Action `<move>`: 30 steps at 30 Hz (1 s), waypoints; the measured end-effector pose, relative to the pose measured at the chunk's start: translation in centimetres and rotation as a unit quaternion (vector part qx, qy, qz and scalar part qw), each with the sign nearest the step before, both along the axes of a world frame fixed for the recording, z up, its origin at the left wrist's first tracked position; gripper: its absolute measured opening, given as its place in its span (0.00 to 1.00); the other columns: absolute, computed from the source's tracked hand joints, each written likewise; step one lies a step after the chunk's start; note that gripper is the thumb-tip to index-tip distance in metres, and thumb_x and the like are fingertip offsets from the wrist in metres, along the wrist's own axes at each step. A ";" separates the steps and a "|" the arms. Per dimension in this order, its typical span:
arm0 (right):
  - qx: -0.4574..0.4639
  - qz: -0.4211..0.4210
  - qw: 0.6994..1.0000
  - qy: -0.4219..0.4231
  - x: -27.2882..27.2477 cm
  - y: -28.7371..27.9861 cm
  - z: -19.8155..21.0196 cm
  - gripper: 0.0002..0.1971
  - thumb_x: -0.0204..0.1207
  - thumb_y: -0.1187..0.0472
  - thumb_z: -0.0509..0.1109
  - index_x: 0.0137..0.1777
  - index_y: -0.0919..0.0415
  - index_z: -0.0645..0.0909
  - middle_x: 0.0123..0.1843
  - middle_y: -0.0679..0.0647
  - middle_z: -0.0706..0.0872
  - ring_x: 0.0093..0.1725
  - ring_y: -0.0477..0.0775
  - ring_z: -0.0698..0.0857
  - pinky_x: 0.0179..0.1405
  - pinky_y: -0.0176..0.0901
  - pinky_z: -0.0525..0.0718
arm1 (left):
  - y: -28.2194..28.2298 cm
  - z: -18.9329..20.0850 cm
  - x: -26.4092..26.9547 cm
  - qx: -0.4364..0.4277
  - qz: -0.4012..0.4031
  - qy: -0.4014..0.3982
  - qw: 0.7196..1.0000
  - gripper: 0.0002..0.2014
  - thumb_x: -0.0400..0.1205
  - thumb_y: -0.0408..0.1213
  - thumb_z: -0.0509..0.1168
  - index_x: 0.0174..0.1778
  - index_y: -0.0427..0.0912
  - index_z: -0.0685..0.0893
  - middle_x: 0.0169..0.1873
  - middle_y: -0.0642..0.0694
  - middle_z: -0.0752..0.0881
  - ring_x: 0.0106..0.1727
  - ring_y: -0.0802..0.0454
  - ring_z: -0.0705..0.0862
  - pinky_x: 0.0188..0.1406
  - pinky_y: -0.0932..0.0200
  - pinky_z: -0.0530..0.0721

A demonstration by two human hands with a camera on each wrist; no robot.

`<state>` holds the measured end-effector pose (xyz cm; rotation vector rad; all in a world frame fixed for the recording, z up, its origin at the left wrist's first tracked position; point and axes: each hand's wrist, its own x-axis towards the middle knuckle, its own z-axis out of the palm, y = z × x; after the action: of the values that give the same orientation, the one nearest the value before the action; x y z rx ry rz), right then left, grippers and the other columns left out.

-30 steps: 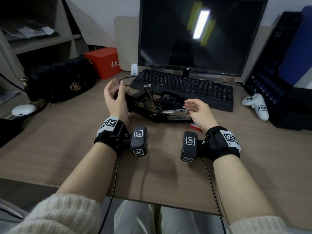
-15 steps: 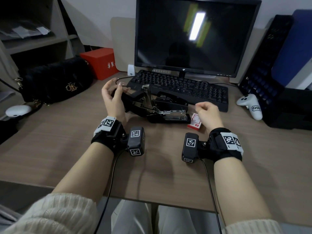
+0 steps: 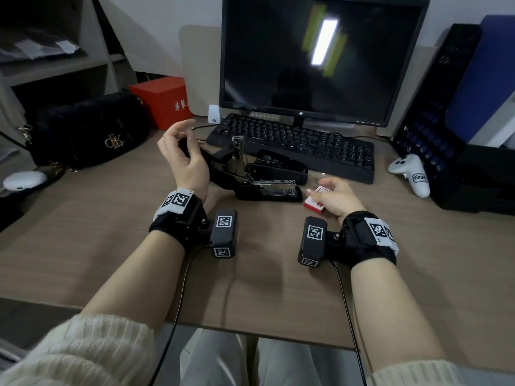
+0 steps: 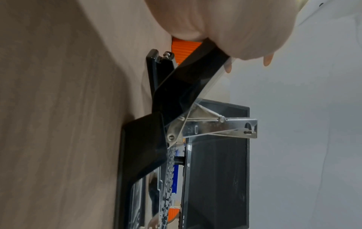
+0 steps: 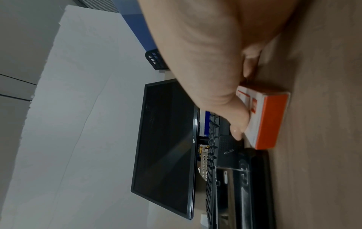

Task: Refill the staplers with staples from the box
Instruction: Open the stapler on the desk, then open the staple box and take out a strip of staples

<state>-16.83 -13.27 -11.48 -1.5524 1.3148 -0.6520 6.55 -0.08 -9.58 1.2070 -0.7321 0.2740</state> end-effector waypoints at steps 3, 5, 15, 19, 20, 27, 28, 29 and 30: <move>-0.006 -0.010 1.000 0.000 0.2 0.0 0.1 0.20 0.75 0.61 0.76 0.64 0.53 0.75 0.62 0.54 0.79 0.55 0.58 0.87 0.46 0.55 0.89 | -0.6 0.0 0.0 0.000 0.043 -0.016 0.999 0.11 0.84 0.29 0.57 0.59 0.38 0.81 0.54 0.49 0.75 0.59 0.63 0.70 0.65 0.62 0.73; -0.015 -0.017 1.000 0.010 0.2 -0.1 0.0 0.21 0.73 0.57 0.78 0.63 0.52 0.75 0.62 0.55 0.80 0.54 0.59 0.88 0.38 0.50 0.87 | -1.0 0.2 -0.3 -0.001 0.058 -0.019 0.998 0.12 0.84 0.29 0.56 0.59 0.36 0.81 0.54 0.45 0.74 0.58 0.62 0.70 0.62 0.69 0.71; -0.033 -0.018 0.999 0.006 0.3 0.3 0.2 0.44 0.55 0.31 0.78 0.69 0.49 0.72 0.64 0.52 0.80 0.61 0.59 0.85 0.55 0.59 0.88 | -1.4 0.0 -0.5 0.027 -0.020 0.089 0.995 0.19 0.85 0.48 0.61 0.69 0.45 0.77 0.66 0.51 0.69 0.71 0.52 0.67 0.72 0.64 0.68; -0.045 0.044 0.996 0.063 0.1 0.8 0.2 0.68 0.30 0.20 0.78 0.76 0.43 0.66 0.75 0.50 0.74 0.77 0.59 0.69 0.76 0.60 0.71 | -0.3 0.6 -1.0 0.057 0.001 0.128 0.990 0.24 0.81 0.57 0.65 0.73 0.59 0.73 0.74 0.53 0.66 0.77 0.59 0.63 0.80 0.42 0.60; -0.046 0.061 0.993 0.088 0.0 0.8 0.1 0.68 0.30 0.22 0.81 0.77 0.41 0.64 0.77 0.50 0.72 0.80 0.60 0.66 0.79 0.61 0.67 | -0.1 0.8 -1.2 0.059 0.015 0.116 0.991 0.25 0.80 0.57 0.65 0.74 0.58 0.73 0.75 0.53 0.67 0.78 0.59 0.62 0.80 0.41 0.58; -0.067 0.068 0.992 0.085 0.4 0.3 -0.2 0.61 0.29 0.37 0.83 0.73 0.44 0.72 0.74 0.49 0.76 0.76 0.55 0.71 0.76 0.57 0.72 | 0.9 2.4 -2.8 0.006 0.093 -0.036 0.995 0.16 0.80 0.43 0.68 0.62 0.43 0.81 0.62 0.48 0.78 0.68 0.51 0.74 0.72 0.45 0.69; -0.069 0.063 0.993 0.076 0.4 0.7 0.2 0.59 0.32 0.38 0.85 0.72 0.46 0.73 0.73 0.50 0.76 0.74 0.55 0.73 0.75 0.57 0.74 | 0.9 2.6 -3.2 0.010 0.094 -0.042 0.995 0.15 0.80 0.42 0.68 0.61 0.43 0.81 0.61 0.49 0.78 0.67 0.52 0.74 0.72 0.47 0.68; -0.077 0.059 0.993 0.061 0.5 1.0 0.7 0.55 0.39 0.42 0.87 0.72 0.49 0.73 0.73 0.51 0.76 0.72 0.55 0.75 0.73 0.56 0.76 | 0.9 2.7 -3.5 0.013 0.090 -0.046 0.995 0.14 0.80 0.42 0.68 0.60 0.44 0.81 0.61 0.51 0.78 0.67 0.53 0.74 0.71 0.48 0.68; -0.083 0.050 0.994 0.047 0.5 1.1 0.9 0.50 0.47 0.46 0.88 0.73 0.53 0.73 0.72 0.52 0.77 0.71 0.54 0.77 0.72 0.55 0.77 | 0.8 2.8 -3.7 0.013 0.084 -0.052 0.995 0.13 0.79 0.41 0.68 0.59 0.45 0.81 0.61 0.54 0.77 0.68 0.54 0.74 0.71 0.47 0.67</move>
<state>-16.31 -12.19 -10.58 -1.7899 1.2679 -0.6447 2.85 0.77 -6.79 1.2887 -0.7264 0.4699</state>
